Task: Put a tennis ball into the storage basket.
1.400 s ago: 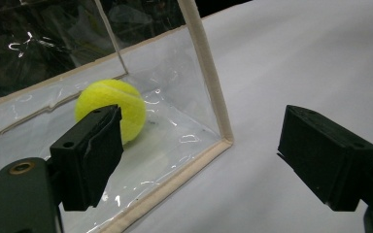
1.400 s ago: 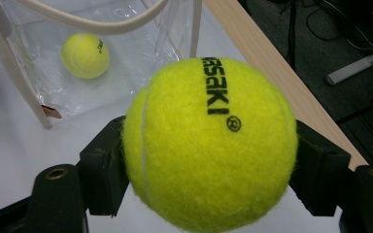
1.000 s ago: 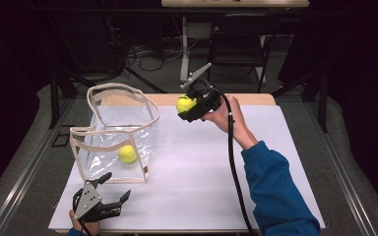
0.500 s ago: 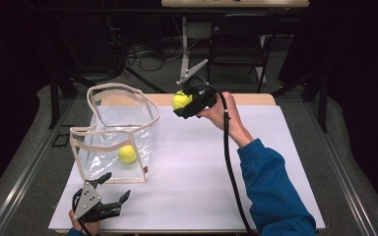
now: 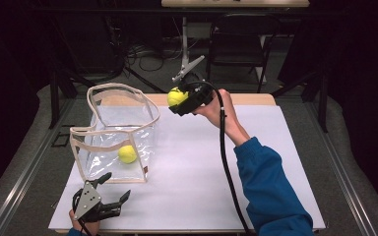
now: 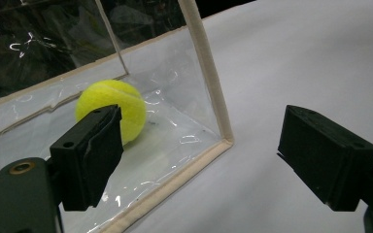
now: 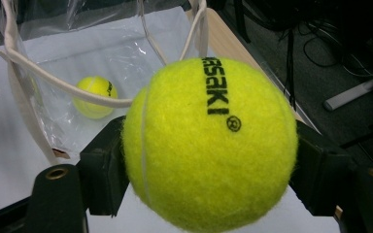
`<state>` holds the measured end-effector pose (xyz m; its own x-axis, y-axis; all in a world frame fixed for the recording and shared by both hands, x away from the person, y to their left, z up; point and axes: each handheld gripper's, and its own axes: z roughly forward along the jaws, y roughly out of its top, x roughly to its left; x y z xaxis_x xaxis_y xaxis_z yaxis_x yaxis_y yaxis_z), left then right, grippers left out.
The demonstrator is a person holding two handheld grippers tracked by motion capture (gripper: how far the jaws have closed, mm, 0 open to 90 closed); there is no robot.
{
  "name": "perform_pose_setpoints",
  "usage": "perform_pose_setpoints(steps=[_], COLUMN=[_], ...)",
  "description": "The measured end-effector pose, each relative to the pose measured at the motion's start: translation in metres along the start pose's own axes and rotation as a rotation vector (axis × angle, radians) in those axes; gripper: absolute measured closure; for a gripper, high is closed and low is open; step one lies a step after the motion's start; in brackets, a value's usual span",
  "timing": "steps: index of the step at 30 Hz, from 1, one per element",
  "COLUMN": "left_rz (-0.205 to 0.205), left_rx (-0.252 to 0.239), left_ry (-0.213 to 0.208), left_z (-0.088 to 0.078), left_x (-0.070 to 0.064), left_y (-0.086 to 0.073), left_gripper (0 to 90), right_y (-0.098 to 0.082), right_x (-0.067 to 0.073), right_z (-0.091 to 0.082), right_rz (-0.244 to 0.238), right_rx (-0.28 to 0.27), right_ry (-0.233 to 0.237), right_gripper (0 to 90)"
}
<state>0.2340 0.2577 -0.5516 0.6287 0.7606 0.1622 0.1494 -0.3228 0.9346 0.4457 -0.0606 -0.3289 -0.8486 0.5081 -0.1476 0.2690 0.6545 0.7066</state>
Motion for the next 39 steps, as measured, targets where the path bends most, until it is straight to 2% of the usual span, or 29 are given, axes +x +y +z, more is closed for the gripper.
perform_pose_setpoints(steps=[39], left_rz=[0.001], left_rx=[-0.006], left_ry=[-0.001], left_z=[-0.001], left_x=[0.000], left_y=[0.000], left_gripper=[15.9], right_y=[0.029], right_x=[0.020], right_z=[0.015], right_rz=[-0.040], right_rx=[-0.064], right_ry=[0.005], right_gripper=[26.4])
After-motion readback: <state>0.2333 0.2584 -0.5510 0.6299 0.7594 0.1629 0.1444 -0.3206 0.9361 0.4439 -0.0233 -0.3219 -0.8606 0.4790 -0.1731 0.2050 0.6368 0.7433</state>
